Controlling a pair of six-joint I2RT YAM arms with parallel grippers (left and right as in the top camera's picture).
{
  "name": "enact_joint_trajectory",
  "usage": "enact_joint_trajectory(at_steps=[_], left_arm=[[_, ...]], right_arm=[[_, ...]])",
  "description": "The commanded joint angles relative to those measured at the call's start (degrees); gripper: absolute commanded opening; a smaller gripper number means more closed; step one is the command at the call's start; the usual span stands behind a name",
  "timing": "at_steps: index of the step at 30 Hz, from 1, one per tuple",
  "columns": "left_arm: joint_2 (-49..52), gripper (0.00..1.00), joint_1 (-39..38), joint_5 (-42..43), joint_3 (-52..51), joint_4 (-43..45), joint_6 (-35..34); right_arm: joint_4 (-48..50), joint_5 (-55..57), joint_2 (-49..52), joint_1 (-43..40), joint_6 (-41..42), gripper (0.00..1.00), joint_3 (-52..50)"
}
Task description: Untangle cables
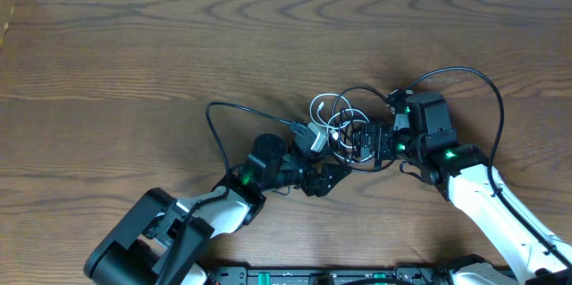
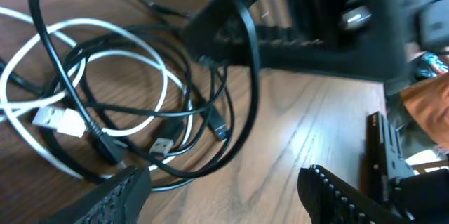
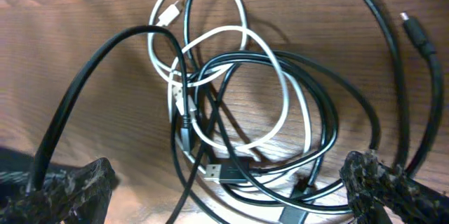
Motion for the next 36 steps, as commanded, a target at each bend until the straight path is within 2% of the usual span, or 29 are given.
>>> enact_joint_trajectory(at_steps=[1, 16, 30, 31, 33, 36], left_arm=[[1.2, 0.72, -0.2, -1.7, 0.7, 0.4, 0.3], [1.7, 0.72, -1.3, -2.0, 2.3, 3.4, -0.1], [1.7, 0.72, -4.6, -10.8, 2.3, 3.3, -0.1], [1.7, 0.67, -4.6, -11.0, 2.3, 3.4, -0.1], [1.7, 0.5, -4.6, -11.0, 2.3, 3.3, -0.1], [1.7, 0.13, -4.6, -11.0, 2.3, 3.4, -0.1]], right_arm=[[0.2, -2.3, -0.1, 0.5, -0.7, 0.99, 0.2], [1.9, -6.3, -0.1, 0.5, -0.7, 0.99, 0.2], [1.9, -6.9, -0.1, 0.5, -0.7, 0.99, 0.1], [1.9, -6.9, -0.1, 0.5, -0.7, 0.99, 0.2], [1.9, -6.9, -0.1, 0.5, -0.7, 0.99, 0.2], [1.9, -6.9, -0.1, 0.5, -0.7, 0.99, 0.1]])
